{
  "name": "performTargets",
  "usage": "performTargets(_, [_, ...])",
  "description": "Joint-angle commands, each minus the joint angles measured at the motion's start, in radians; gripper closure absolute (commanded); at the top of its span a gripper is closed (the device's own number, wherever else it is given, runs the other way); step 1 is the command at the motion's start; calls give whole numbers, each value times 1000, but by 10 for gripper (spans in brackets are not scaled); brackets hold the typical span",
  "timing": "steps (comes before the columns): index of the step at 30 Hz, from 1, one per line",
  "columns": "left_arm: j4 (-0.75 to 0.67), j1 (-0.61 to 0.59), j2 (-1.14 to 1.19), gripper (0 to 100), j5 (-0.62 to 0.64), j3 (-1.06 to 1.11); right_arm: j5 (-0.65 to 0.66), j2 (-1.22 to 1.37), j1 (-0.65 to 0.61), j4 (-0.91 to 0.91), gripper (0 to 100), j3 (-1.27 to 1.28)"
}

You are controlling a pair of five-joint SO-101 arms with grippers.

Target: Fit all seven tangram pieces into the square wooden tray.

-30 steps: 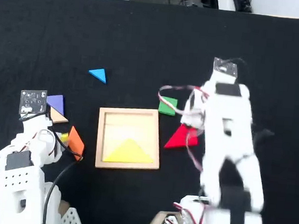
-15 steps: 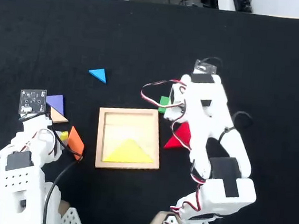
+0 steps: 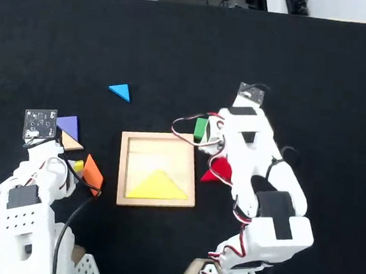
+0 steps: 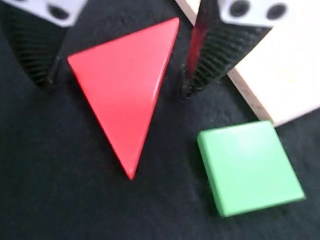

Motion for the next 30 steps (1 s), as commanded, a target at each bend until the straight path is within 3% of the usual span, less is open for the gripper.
performTargets(1, [-14, 12, -11, 748, 3, -5, -15, -12, 15, -114, 631, 31])
performTargets(8, [-20, 12, -11, 748, 3, 5, -15, -10, 11, -109, 640, 38])
performTargets(16, [-20, 12, -11, 748, 3, 7, -12, -13, 15, -101, 802, 33])
performTargets(24, [-20, 12, -11, 748, 3, 7, -11, -73, 71, -72, 801, 31])
performTargets(30, [-20, 13, -11, 748, 3, 7, 48, -260, 28, 15, 800, 42])
